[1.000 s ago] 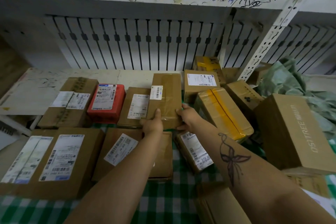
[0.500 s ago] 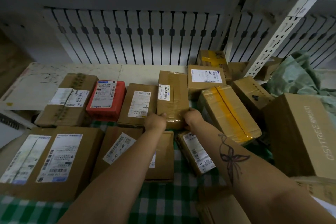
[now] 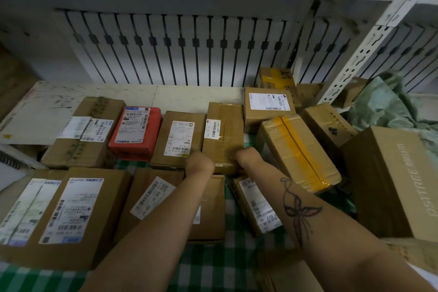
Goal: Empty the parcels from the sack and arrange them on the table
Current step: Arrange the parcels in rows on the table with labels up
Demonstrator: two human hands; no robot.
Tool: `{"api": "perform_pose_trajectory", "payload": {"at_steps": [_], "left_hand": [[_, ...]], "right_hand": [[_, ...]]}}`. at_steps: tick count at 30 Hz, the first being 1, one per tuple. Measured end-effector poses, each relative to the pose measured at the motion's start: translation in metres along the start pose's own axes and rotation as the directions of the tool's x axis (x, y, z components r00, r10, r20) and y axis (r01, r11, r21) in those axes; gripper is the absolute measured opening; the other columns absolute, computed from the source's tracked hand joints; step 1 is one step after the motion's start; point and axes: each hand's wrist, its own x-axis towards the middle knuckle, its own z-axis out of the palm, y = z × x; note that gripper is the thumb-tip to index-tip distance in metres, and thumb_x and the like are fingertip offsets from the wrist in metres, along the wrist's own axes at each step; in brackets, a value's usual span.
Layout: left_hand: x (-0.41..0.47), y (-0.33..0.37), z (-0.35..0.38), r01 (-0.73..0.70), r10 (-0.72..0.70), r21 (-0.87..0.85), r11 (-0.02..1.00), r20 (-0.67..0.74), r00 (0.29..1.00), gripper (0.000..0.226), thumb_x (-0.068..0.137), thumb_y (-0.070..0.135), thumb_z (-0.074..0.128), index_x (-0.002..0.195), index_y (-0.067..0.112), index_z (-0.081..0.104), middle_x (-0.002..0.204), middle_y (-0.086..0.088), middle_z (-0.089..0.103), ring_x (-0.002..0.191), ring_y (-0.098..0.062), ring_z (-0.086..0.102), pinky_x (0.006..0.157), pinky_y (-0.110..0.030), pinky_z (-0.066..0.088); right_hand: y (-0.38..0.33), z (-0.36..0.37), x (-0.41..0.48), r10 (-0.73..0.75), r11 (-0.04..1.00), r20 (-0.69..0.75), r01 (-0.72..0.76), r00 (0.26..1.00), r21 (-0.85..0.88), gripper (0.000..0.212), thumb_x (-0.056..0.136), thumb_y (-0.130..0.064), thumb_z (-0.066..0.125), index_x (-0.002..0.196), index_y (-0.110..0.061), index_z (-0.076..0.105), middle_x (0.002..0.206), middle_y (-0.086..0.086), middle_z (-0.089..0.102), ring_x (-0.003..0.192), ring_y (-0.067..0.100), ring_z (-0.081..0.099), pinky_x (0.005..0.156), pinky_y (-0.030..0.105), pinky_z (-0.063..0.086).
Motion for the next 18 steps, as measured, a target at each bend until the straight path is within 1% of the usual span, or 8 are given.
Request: {"api": "perform_pose_trajectory", "payload": {"at_steps": [2,5,6,8,11,14,16,18], "left_hand": [[-0.002,-0.002,0.0,0.04,-0.04,0.088,0.995,-0.007,0.999,0.029,0.093,0.012,0.045,0.12,0.004,0.054,0.125,-0.015,0.055,0.116,-0.03,0.053,0.095,-0.036,0.046],[-0.006,-0.002,0.0,0.065,-0.068,0.181,0.981,0.011,0.998,0.028,0.091,0.014,0.048,0.116,0.006,0.057,0.124,-0.013,0.055,0.116,-0.028,0.051,0.101,-0.039,0.043],[-0.008,0.0,0.001,0.065,-0.071,0.194,0.979,0.023,0.997,0.029,0.091,0.014,0.048,0.118,0.006,0.056,0.127,-0.013,0.054,0.118,-0.028,0.05,0.102,-0.039,0.043],[-0.011,0.002,0.002,0.066,-0.073,0.208,0.976,0.027,0.997,0.034,0.091,0.014,0.047,0.124,0.005,0.053,0.132,-0.013,0.049,0.123,-0.028,0.046,0.105,-0.039,0.04],[-0.015,-0.001,0.002,0.033,-0.039,0.161,0.986,0.036,0.999,0.038,0.091,0.015,0.048,0.127,0.005,0.05,0.134,-0.014,0.047,0.122,-0.03,0.046,0.103,-0.04,0.042],[-0.021,-0.007,0.0,-0.037,0.035,0.051,0.998,0.029,0.999,0.042,0.089,0.016,0.052,0.129,0.006,0.045,0.131,-0.015,0.047,0.119,-0.032,0.048,0.098,-0.041,0.046],[-0.027,-0.011,-0.002,-0.084,0.084,-0.008,0.996,-0.006,0.996,0.047,0.087,0.015,0.055,0.131,0.008,0.04,0.133,-0.015,0.044,0.123,-0.033,0.044,0.099,-0.041,0.043],[-0.034,-0.013,-0.004,-0.169,0.167,-0.037,0.985,-0.041,0.985,0.05,0.088,0.012,0.053,0.136,0.009,0.037,0.139,-0.015,0.04,0.128,-0.033,0.038,0.101,-0.04,0.04]], "right_hand": [[-0.001,0.002,-0.002,-0.031,0.995,0.033,0.034,0.999,-0.094,0.031,0.098,-0.017,0.038,0.119,-0.004,0.057,0.124,0.016,0.059,0.115,0.029,0.056,0.1,0.036,0.047],[-0.003,0.008,-0.005,-0.099,0.972,0.066,0.111,0.993,-0.206,0.034,0.097,-0.021,0.039,0.12,-0.005,0.058,0.125,0.014,0.059,0.113,0.028,0.057,0.09,0.032,0.046],[-0.002,0.009,-0.006,-0.109,0.966,0.066,0.121,0.992,-0.227,0.036,0.096,-0.021,0.04,0.124,-0.004,0.056,0.127,0.015,0.057,0.116,0.029,0.056,0.09,0.032,0.044],[0.001,0.011,-0.008,-0.11,0.949,0.061,0.123,0.992,-0.291,0.039,0.096,-0.019,0.041,0.129,-0.002,0.052,0.133,0.016,0.053,0.123,0.031,0.05,0.099,0.036,0.042],[0.005,0.01,-0.013,-0.125,0.905,-0.008,0.111,0.992,-0.412,0.035,0.096,-0.023,0.04,0.125,-0.008,0.055,0.131,0.012,0.054,0.123,0.029,0.049,0.103,0.039,0.042],[0.005,0.011,-0.016,-0.135,0.889,-0.06,0.094,0.989,-0.447,0.039,0.094,-0.029,0.04,0.128,-0.012,0.051,0.135,0.014,0.05,0.127,0.031,0.044,0.104,0.042,0.038],[0.004,0.012,-0.018,-0.178,0.88,-0.071,0.127,0.981,-0.459,0.039,0.094,-0.03,0.04,0.128,-0.014,0.049,0.133,0.014,0.051,0.125,0.033,0.045,0.102,0.043,0.038],[0.003,0.013,-0.023,-0.215,0.873,-0.074,0.158,0.974,-0.462,0.036,0.093,-0.03,0.041,0.125,-0.015,0.051,0.13,0.014,0.053,0.121,0.033,0.048,0.101,0.043,0.041]]}}
